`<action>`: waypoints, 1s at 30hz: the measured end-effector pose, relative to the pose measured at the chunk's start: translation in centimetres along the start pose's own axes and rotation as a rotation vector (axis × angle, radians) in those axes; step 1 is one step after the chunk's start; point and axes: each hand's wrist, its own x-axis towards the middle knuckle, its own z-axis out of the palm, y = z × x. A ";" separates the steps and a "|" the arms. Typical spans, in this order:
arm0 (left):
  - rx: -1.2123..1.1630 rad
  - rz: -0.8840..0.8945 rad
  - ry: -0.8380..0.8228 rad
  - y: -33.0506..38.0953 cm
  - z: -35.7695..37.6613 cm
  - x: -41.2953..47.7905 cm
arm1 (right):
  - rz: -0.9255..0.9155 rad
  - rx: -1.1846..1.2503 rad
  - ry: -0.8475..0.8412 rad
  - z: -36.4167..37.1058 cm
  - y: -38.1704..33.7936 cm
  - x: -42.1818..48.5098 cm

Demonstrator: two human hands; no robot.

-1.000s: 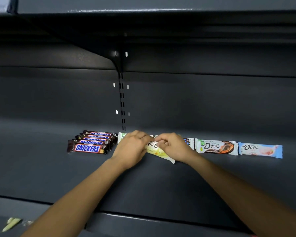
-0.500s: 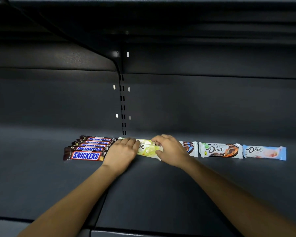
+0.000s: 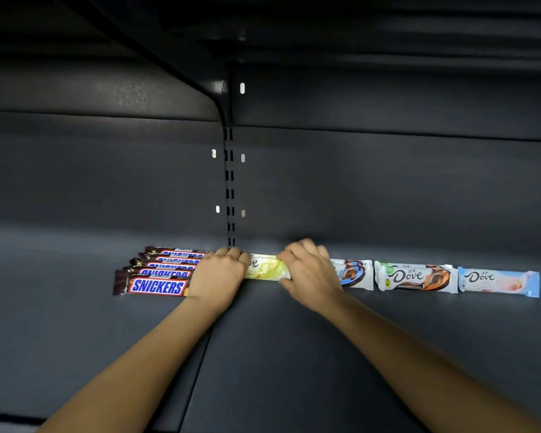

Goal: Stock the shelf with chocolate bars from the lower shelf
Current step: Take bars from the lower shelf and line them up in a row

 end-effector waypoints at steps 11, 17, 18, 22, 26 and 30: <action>-0.037 -0.020 -0.036 0.1 0.0 -0.1 | 0.035 -0.042 0.025 1.2 -0.4 -0.1; -0.069 -0.047 -0.017 0.6 0.2 -0.1 | 0.036 -0.027 0.014 1.1 -0.5 -0.4; -0.078 -0.050 -0.021 0.7 0.2 -0.1 | 0.036 -0.015 0.015 1.1 -0.4 -0.4; -0.046 -0.070 -0.032 0.6 0.1 -0.2 | 0.110 0.088 0.088 0.5 0.2 -1.3; -0.076 -0.047 -0.031 1.5 -0.6 -0.3 | 0.214 0.111 0.167 -0.3 2.1 -2.5; -0.124 -0.010 -0.054 2.9 -1.4 0.1 | 0.313 0.152 0.133 -1.7 4.0 -3.7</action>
